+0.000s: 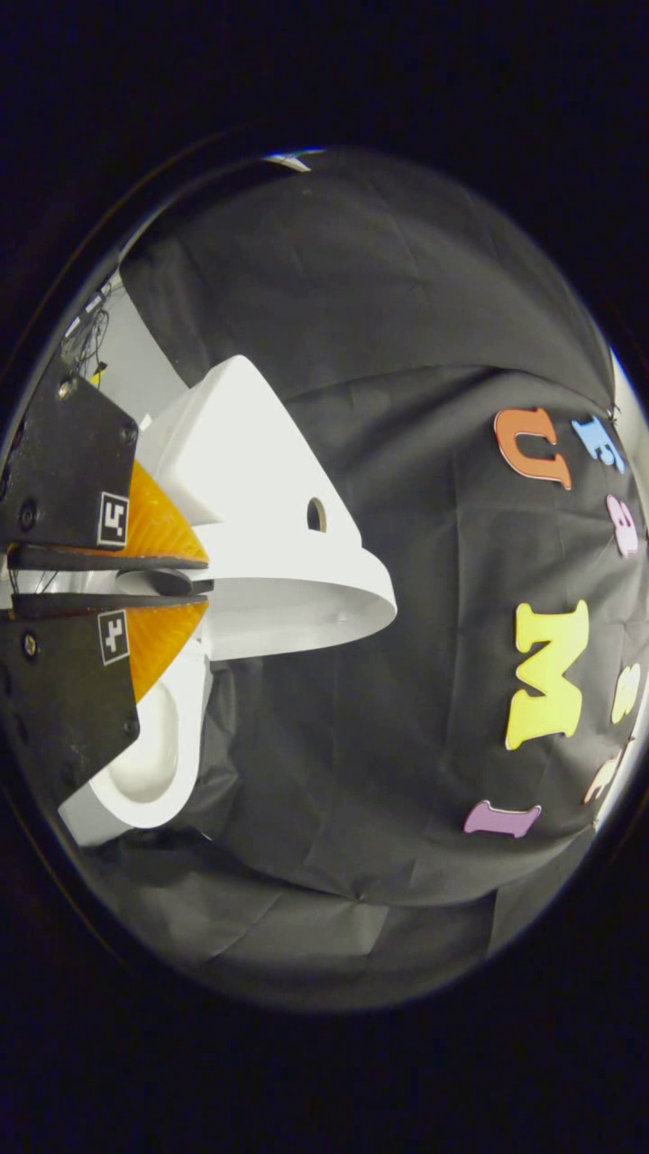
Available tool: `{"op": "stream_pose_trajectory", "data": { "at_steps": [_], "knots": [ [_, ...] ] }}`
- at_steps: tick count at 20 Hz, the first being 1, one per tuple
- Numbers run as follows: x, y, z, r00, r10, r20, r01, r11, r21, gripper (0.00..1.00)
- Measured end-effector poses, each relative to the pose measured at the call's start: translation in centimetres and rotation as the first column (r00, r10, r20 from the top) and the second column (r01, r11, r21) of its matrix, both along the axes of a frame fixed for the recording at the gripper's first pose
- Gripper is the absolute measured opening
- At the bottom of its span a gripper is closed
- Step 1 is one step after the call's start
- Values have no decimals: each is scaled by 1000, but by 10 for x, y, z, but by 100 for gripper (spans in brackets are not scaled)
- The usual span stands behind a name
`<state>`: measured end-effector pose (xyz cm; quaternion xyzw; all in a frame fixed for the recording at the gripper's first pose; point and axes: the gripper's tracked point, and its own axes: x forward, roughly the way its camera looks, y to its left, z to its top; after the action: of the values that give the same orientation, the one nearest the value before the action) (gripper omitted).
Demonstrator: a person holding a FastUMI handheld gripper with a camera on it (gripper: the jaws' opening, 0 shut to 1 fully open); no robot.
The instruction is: Open the toilet lid.
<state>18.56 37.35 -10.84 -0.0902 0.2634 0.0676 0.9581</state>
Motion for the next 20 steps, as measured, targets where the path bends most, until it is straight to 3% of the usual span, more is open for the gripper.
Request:
{"op": "stream_pose_trajectory", "data": {
  "at_steps": [6, 10, 12, 13, 14, 15, 18, 20],
  "knots": [
    [0, -2, 1, 1000, -20, 16, 20, 1000, -12, 14],
    [-2, 0, 0, 999, 31, 12, -31, 999, 24, 22],
    [-3, 0, -3, 999, 46, -22, -44, 996, 80, 32],
    [-3, 1, -2, 998, 51, -35, -47, 994, 104, 44],
    [-4, 1, -1, 997, 56, -47, -50, 991, 122, 47],
    [-8, 2, 1, 996, 68, -57, -60, 988, 142, 58],
    [-14, 3, 7, 994, 101, -47, -92, 983, 162, 77],
    [-16, -2, 13, 993, 111, -34, -104, 981, 167, 79]
  ]
}}
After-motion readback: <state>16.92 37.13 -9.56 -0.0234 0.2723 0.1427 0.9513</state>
